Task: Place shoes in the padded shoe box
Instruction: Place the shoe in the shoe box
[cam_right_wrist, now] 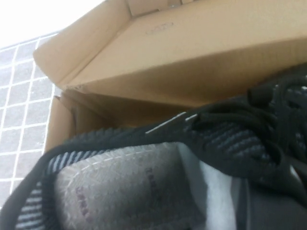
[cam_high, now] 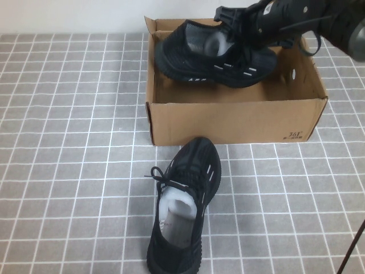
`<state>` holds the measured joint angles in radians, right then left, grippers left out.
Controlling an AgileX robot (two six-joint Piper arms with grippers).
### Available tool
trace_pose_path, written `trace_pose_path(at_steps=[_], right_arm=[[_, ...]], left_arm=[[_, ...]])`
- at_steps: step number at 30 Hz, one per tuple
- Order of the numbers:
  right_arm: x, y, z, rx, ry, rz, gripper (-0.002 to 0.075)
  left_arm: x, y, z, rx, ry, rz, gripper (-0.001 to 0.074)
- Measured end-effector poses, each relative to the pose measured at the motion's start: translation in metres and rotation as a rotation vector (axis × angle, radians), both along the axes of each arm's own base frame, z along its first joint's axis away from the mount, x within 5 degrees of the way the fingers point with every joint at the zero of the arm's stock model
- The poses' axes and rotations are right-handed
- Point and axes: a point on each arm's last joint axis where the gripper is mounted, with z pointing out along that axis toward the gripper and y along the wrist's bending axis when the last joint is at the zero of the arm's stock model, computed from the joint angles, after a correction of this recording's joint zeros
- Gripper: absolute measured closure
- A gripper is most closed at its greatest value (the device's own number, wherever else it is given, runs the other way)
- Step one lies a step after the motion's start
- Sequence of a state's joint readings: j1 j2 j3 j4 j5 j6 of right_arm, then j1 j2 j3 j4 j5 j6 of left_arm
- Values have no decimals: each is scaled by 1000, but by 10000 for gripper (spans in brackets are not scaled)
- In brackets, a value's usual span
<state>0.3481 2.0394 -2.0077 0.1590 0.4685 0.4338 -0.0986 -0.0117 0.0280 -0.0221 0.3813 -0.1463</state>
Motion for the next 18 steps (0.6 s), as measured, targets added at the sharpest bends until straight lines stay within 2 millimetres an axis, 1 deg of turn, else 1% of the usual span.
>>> trace_pose_path(at_steps=[7, 18], right_arm=[[12, 3, -18, -28, -19, -1, 732], [26, 6, -49, -147, -45, 31, 732]], left_arm=[[0, 0, 0, 0, 0, 0, 739], [0, 0, 0, 0, 0, 0, 739]])
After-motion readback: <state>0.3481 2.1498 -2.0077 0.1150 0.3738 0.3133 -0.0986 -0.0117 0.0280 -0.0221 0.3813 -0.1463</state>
